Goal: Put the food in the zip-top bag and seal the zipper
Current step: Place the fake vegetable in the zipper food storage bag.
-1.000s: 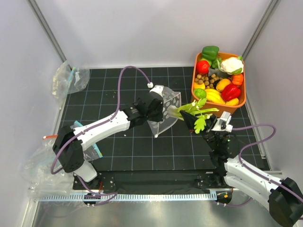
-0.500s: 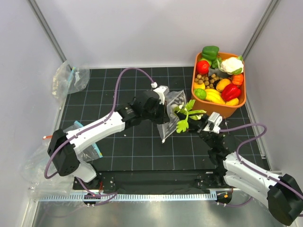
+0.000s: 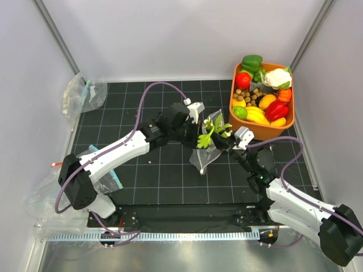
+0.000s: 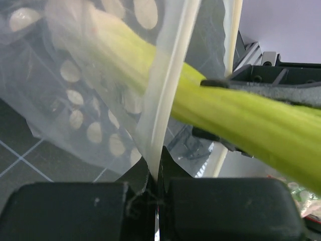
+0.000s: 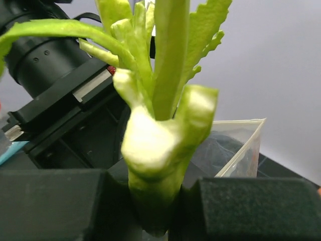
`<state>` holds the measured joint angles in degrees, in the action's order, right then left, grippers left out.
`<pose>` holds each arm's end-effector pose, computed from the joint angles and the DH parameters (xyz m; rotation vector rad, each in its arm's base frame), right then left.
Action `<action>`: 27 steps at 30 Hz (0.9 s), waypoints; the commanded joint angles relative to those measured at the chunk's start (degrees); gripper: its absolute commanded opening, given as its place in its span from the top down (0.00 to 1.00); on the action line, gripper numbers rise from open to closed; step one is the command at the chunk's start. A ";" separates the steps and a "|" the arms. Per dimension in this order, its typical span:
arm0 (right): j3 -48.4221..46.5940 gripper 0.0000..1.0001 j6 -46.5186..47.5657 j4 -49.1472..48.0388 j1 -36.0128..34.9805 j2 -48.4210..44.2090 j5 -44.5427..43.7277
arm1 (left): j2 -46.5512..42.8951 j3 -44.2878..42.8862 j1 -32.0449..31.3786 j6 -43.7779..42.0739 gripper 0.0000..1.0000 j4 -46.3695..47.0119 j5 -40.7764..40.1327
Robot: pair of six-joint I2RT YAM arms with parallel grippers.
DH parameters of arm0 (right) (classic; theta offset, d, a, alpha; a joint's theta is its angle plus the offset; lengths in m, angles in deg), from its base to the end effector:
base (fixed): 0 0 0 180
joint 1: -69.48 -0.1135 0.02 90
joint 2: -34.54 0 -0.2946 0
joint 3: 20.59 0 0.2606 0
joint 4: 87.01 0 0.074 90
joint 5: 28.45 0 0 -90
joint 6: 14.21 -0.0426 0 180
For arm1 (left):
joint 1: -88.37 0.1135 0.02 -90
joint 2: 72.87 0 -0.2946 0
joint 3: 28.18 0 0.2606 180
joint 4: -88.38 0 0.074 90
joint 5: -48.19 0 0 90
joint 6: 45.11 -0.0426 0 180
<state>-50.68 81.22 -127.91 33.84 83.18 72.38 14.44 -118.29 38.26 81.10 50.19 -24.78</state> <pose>0.1412 0.1111 0.2958 -0.5777 1.0601 0.5743 0.2213 -0.2842 0.3541 0.4753 2.3638 -1.1114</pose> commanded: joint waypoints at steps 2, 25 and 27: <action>-3.27 0.89 2.04 6.23 -0.31 -0.74 -6.42 | 0.58 -1.96 1.15 2.11 1.00 -0.17 4.58; -8.08 0.51 -1.04 14.63 -0.22 2.07 -6.51 | 7.35 2.70 9.33 9.50 1.00 10.21 18.04; -8.97 0.53 -1.47 17.90 -0.31 3.12 -10.47 | 5.95 2.70 9.33 8.10 1.00 8.72 16.11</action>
<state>-55.92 80.85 -114.01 33.82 85.37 66.74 24.01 -115.47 47.35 90.19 57.66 -8.80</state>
